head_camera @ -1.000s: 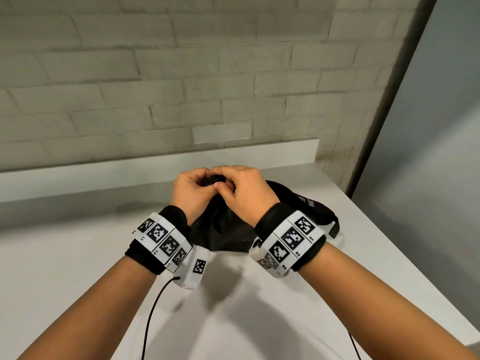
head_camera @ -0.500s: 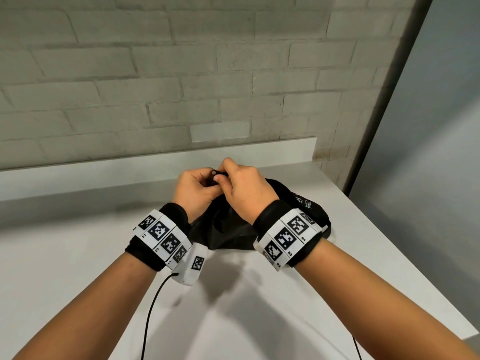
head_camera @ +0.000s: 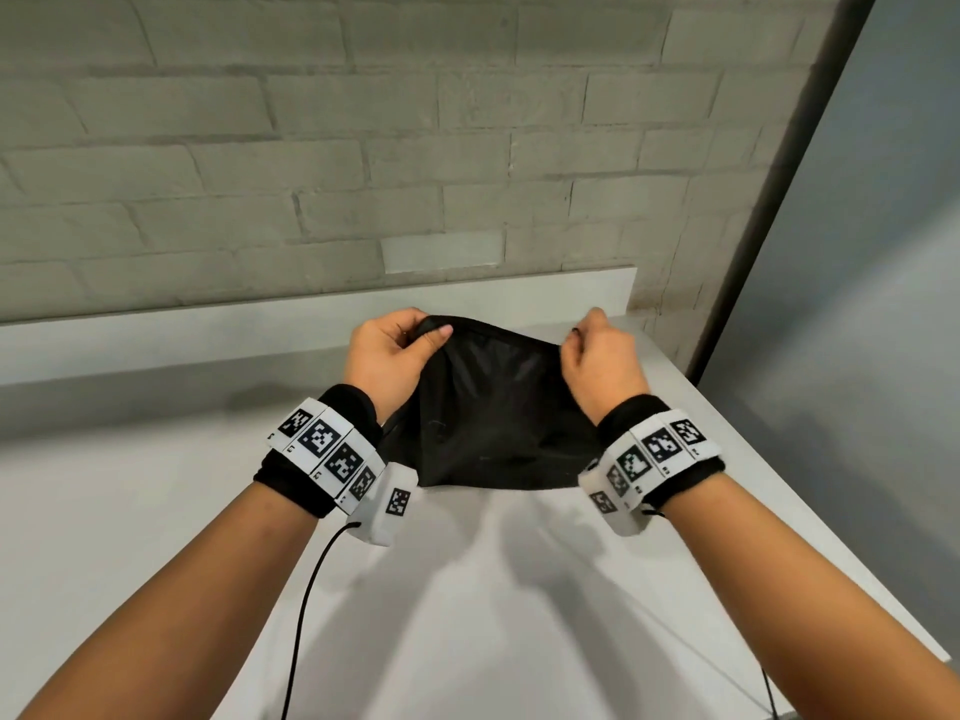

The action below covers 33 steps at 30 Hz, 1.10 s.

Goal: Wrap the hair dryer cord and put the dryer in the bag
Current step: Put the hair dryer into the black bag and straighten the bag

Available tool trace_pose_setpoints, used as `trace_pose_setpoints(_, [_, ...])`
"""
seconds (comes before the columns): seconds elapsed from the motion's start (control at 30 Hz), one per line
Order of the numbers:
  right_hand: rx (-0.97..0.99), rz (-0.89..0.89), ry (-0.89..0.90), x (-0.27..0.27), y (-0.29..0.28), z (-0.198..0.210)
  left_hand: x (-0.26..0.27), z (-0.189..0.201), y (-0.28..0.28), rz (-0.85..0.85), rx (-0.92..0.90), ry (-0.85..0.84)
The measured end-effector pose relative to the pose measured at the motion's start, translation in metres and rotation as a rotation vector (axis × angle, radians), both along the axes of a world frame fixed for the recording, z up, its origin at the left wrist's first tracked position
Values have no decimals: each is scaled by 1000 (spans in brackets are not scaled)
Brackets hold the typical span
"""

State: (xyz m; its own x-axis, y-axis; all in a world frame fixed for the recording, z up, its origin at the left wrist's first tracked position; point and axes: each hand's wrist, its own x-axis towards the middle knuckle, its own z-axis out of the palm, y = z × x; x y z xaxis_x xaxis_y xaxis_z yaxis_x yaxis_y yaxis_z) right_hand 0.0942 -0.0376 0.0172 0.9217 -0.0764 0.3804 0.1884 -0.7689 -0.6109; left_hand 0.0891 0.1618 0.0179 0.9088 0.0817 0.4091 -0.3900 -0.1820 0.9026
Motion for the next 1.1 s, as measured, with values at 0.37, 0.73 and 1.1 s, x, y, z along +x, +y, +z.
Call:
trace_pose_setpoints(0.37, [-284,-312,137,27,-107,-44,7,-2,-1,101,32,-22])
trace_pose_setpoints(0.73, [123,64,222,41,-96,-18,39,8,25,211,227,144])
trace_pose_setpoints(1.1, [-76,203,-114,67,-89,18,58,4,53,104,-11,206])
